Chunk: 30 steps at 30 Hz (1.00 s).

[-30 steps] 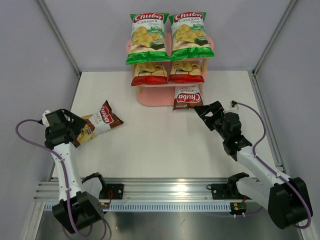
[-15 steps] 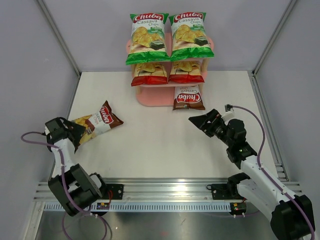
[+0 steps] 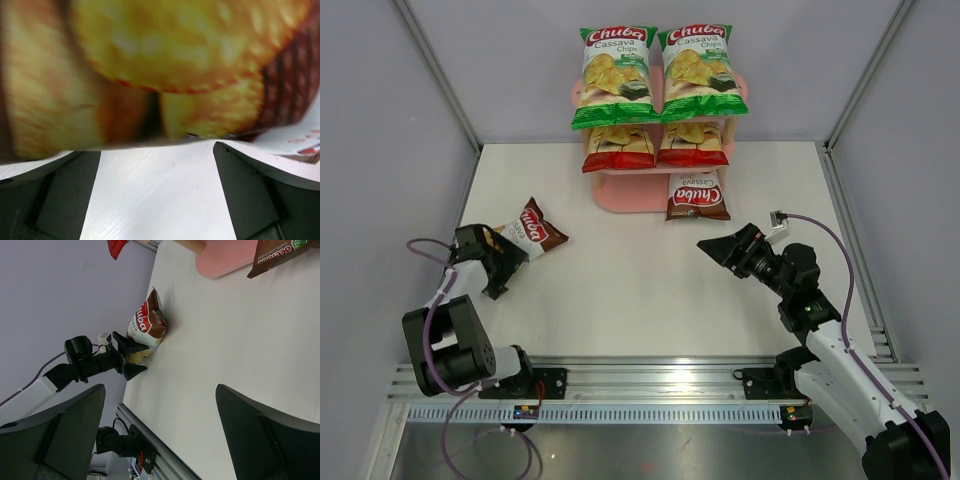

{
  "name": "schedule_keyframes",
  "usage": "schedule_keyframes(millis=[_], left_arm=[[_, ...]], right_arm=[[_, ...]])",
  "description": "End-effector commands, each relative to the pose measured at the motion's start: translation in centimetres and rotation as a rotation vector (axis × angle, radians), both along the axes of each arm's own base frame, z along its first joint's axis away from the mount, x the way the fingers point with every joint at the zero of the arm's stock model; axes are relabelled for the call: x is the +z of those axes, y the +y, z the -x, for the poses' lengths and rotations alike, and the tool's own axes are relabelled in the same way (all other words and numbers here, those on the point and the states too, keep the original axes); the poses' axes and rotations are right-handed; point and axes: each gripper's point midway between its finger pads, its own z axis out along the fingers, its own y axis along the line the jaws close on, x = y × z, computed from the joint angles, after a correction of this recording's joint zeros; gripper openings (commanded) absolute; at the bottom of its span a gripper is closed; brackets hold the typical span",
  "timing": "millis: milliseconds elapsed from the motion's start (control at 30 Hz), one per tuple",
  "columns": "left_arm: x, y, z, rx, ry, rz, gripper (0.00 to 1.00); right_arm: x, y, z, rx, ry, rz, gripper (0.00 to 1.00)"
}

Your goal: Place and organize the chips bags onto the shelf

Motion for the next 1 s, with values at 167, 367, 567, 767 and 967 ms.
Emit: schedule_keyframes(millis=[167, 367, 567, 767, 967], left_arm=[[6.0, 1.5, -0.5, 0.18, -0.192, -0.117, 0.99], [9.0, 3.6, 1.9, 0.417, -0.271, -0.177, 0.99], [8.3, 6.3, 3.3, 0.62, -0.266, -0.156, 0.99], [5.9, 6.2, 2.7, 0.686, -0.289, -0.075, 0.99], [4.3, 6.9, 1.8, 0.715, -0.335, -0.068, 0.99]], right_arm=[[1.7, -0.2, 0.4, 0.009, -0.049, 0.019, 0.99], [2.2, 0.0, 0.7, 0.022, -0.057, -0.004, 0.99], [2.6, 0.1, 1.1, 0.042, -0.058, 0.006, 0.99], [3.1, 0.1, 1.1, 0.045, -0.063, 0.022, 0.99], [3.3, 0.1, 1.1, 0.046, -0.058, 0.029, 0.99]])
